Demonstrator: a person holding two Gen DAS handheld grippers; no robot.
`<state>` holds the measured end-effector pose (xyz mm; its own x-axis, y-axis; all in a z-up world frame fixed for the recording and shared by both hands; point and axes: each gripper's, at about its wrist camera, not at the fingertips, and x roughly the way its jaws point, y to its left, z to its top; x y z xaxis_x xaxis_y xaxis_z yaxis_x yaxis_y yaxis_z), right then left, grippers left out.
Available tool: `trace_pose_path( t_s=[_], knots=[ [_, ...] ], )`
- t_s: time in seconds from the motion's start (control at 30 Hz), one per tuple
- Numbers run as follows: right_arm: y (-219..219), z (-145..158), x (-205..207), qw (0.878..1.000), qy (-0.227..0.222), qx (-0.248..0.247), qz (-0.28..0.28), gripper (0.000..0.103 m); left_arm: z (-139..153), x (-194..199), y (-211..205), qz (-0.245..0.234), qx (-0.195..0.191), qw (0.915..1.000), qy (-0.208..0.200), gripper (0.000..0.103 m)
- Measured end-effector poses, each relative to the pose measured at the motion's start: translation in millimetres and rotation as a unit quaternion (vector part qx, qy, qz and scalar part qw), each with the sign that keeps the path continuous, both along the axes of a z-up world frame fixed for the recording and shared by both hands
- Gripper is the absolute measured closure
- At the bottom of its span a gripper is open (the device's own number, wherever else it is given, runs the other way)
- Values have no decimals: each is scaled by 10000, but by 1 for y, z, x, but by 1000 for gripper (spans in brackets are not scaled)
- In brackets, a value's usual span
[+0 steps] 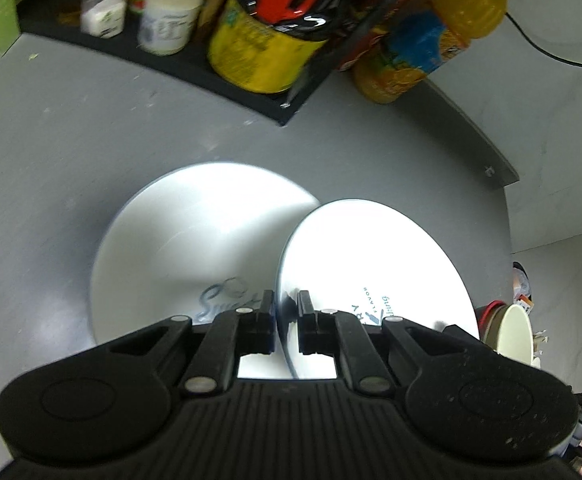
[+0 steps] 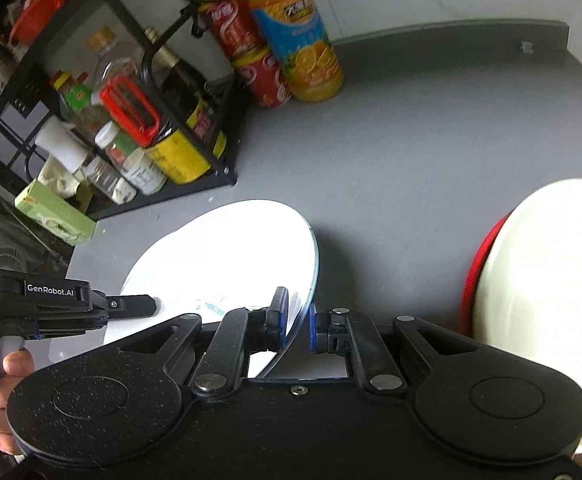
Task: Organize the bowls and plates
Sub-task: 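Carry the blue-X plate on edge over the 'Sweet' plate stack, then lower the blue-X plate onto the plate stack and open both grippers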
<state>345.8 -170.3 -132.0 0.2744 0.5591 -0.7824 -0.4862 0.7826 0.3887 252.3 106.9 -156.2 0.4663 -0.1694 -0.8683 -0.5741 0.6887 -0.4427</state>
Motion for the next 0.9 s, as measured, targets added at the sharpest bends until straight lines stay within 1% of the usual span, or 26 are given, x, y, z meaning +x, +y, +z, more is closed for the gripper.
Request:
trace_pose_path(
  t_s=[0.17,0.57,0.8,0.9],
  knots=[
    [10,-7,-10,9999,63,-42,83,93,-7,-15,9,66,-35,9999,70,95],
    [33,-26,-21,9992,152,-246,267,93,-32,-31,27,290,-180,9991,267,95],
    [45,-31,-28,9980,8,-451,435,93,-47,-33,28,323,-97,9984,450,91],
    [50,-32,-30,9971,-39,-578,485,93,-50,-34,31,361,-90,9984,429,91]
  ],
)
